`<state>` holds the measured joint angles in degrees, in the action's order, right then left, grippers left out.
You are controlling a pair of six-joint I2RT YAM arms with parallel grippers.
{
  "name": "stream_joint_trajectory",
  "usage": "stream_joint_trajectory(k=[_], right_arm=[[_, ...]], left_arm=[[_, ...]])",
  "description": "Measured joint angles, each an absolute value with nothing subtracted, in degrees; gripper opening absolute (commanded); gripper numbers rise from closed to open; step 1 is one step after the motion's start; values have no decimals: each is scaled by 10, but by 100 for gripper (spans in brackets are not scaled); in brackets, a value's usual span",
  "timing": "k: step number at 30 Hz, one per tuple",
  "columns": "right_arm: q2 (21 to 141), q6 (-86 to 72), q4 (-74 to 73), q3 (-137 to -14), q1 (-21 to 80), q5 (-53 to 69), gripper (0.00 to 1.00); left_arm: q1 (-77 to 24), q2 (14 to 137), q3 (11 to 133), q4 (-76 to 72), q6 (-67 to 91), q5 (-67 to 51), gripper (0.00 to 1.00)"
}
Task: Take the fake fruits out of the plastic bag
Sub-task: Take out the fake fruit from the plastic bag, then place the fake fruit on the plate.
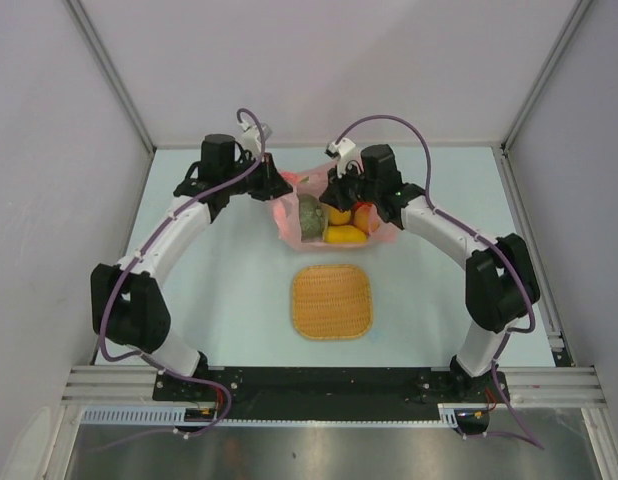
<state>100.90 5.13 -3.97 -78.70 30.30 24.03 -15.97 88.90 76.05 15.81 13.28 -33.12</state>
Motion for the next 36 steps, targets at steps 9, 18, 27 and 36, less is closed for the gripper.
stream_joint_trajectory(k=[9, 18, 27, 36], right_arm=[[973, 41, -58, -845, 300, 329, 0], [871, 76, -167, -886, 305, 379, 0], [785, 181, -324, -861, 368, 386, 0], [787, 213, -399, -801, 405, 362, 0]], left_arm=[[-162, 930, 803, 198, 67, -300, 6], [-174, 930, 804, 196, 60, -276, 8], [-192, 928, 798, 189, 60, -271, 9], [-192, 897, 766, 192, 62, -272, 11]])
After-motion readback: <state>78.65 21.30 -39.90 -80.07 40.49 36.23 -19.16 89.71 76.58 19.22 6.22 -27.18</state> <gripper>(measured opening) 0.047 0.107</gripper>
